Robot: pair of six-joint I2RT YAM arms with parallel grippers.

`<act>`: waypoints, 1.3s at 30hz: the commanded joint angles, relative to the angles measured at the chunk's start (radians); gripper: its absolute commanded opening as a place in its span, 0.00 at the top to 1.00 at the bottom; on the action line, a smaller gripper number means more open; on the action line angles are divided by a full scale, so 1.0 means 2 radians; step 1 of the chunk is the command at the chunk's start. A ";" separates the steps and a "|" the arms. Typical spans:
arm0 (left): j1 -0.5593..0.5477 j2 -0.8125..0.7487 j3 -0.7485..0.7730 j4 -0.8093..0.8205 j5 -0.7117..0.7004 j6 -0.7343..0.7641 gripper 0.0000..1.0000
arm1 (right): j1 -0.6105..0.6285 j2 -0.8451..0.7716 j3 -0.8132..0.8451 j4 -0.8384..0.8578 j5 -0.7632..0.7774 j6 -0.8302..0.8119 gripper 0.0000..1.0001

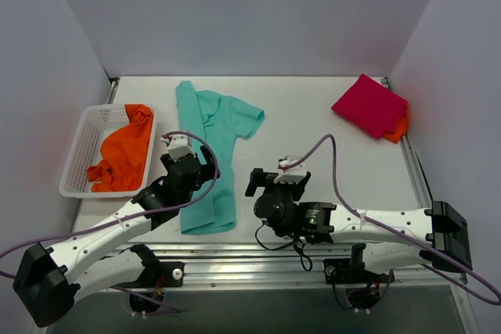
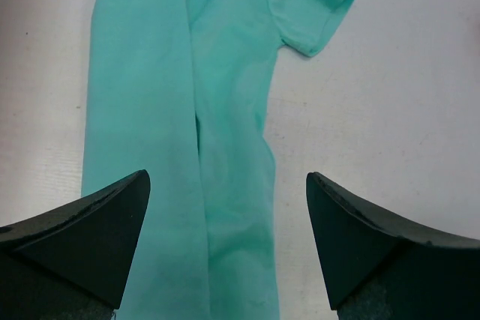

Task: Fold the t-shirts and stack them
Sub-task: Flatten the tshirt out

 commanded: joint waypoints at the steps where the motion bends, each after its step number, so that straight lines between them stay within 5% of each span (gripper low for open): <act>1: -0.003 -0.017 0.032 0.037 0.016 0.033 0.06 | 0.005 0.019 0.031 -0.075 0.051 0.027 0.00; 12: -0.045 -0.037 0.012 -0.014 0.016 0.004 0.05 | 0.012 0.037 0.025 -0.027 0.028 -0.019 0.00; 20: -0.112 -0.011 0.006 -0.058 -0.023 -0.047 0.05 | -0.002 -0.026 -0.015 -0.003 0.010 -0.042 0.00; 27: -0.215 0.082 0.014 -0.082 -0.087 -0.141 0.05 | -0.023 -0.076 -0.048 -0.001 -0.004 -0.037 0.00; 39: -0.253 0.214 0.048 -0.091 -0.111 -0.209 0.05 | -0.036 -0.083 -0.052 -0.019 0.001 -0.033 0.00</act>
